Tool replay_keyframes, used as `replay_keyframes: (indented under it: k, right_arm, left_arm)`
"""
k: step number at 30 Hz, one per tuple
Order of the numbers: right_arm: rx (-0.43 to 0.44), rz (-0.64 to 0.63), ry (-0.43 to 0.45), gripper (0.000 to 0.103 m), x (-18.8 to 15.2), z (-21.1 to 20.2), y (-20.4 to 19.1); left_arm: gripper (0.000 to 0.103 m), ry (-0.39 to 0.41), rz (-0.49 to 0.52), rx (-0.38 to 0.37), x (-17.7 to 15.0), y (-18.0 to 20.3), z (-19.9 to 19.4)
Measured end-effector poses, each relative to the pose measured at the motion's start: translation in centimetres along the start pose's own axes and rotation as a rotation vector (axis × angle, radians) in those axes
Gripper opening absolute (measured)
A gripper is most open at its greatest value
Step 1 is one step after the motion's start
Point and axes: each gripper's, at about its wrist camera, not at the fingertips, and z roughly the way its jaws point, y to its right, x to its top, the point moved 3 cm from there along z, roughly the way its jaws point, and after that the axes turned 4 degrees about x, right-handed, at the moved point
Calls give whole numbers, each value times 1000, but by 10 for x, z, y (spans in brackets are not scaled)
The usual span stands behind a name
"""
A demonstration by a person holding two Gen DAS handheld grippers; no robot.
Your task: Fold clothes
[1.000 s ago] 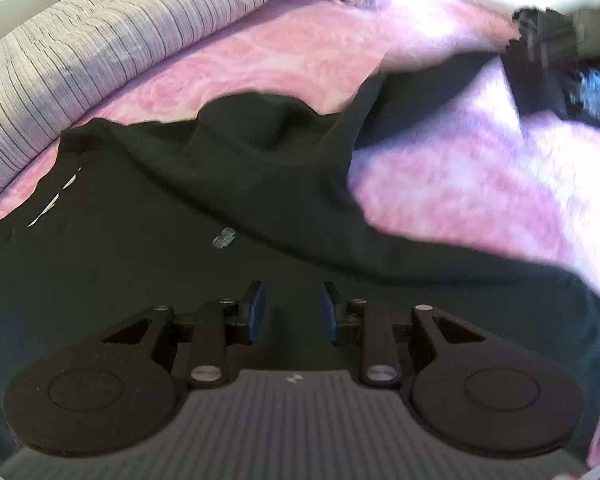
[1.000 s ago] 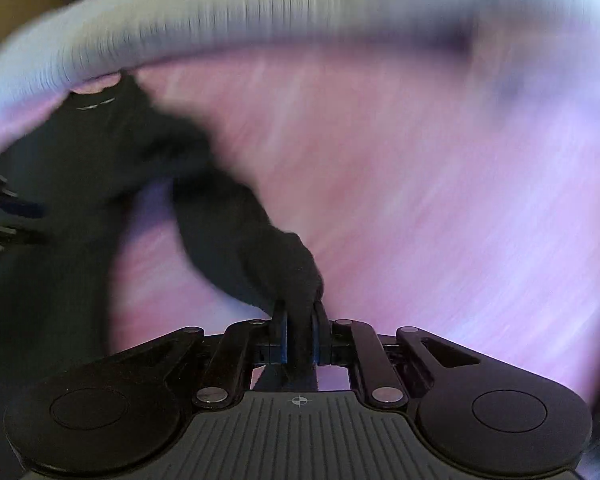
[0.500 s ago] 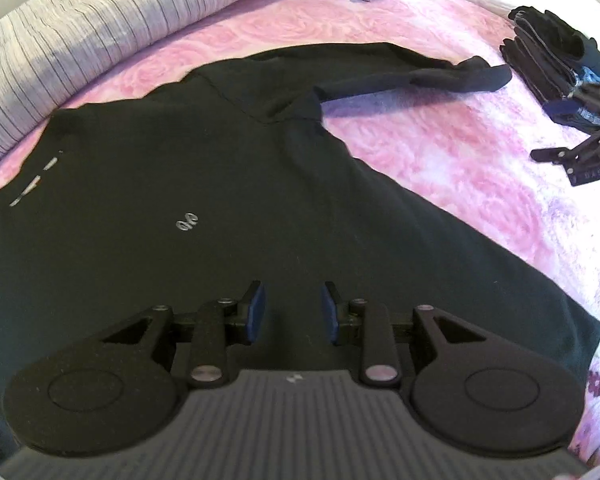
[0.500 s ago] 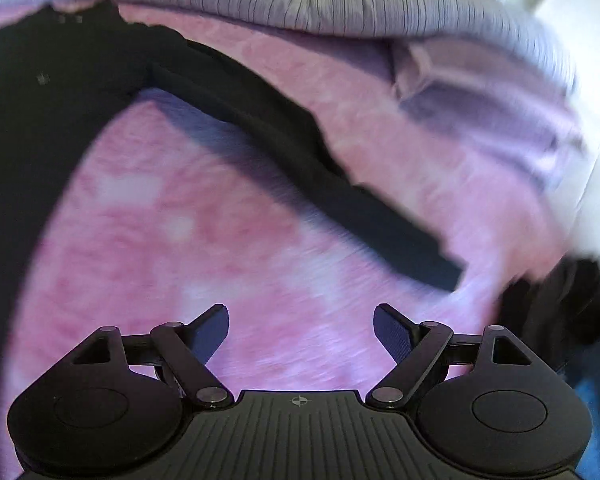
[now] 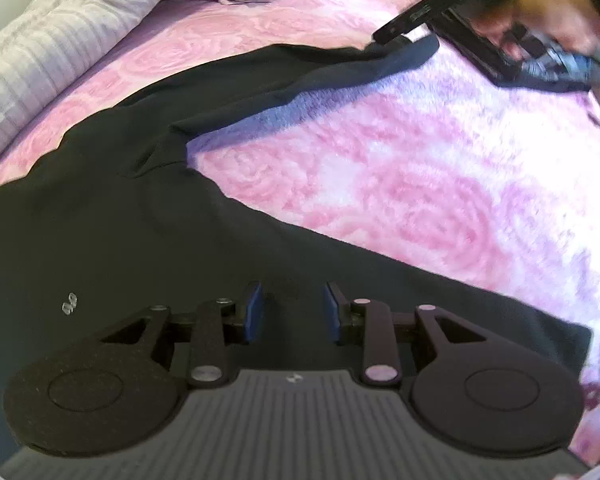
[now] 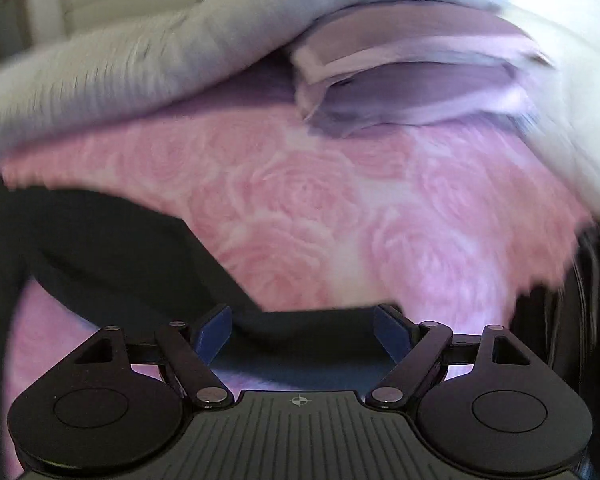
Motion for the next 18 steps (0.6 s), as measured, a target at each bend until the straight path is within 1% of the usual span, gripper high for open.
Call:
replay_keyframes:
  k: [2, 3, 4, 7, 9, 10, 11, 12, 14, 15, 17, 18]
  right_arm:
    - [-12, -180, -78, 82, 1, 23, -1]
    - [-20, -245, -102, 82, 1, 31, 0]
    - [-13, -274, -118, 82, 1, 36, 4]
    - [56, -220, -124, 82, -3, 44, 26]
    - [138, -98, -161, 81, -5, 49, 43]
    - [171, -16, -181, 77, -4, 50, 51]
    - [183, 40, -192, 45, -2, 47, 58]
    - [184, 53, -202, 3, 2, 45, 61]
    - [153, -7, -203, 3, 8, 36, 58]
    - [89, -78, -165, 3, 15, 30, 56]
    - [-37, -136, -43, 3, 30, 19, 61]
    - [-89, -151, 13, 6, 36, 14, 63]
  left_arm:
    - [28, 2, 20, 17, 0, 1, 6]
    - [28, 4, 31, 25, 0, 2, 8]
    - [28, 10, 51, 28, 0, 3, 10]
    - [28, 27, 86, 22, 3, 5, 14]
    - [28, 19, 84, 15, 6, 6, 20]
    - [28, 15, 83, 13, 7, 6, 23]
    - [28, 15, 83, 13, 8, 6, 24]
    - [28, 16, 81, 13, 10, 6, 26]
    - [28, 23, 80, 11, 15, 7, 27]
    - [28, 26, 80, 10, 18, 6, 28]
    - [28, 32, 81, 6, 23, 6, 29]
    - [28, 36, 81, 5, 26, 6, 30]
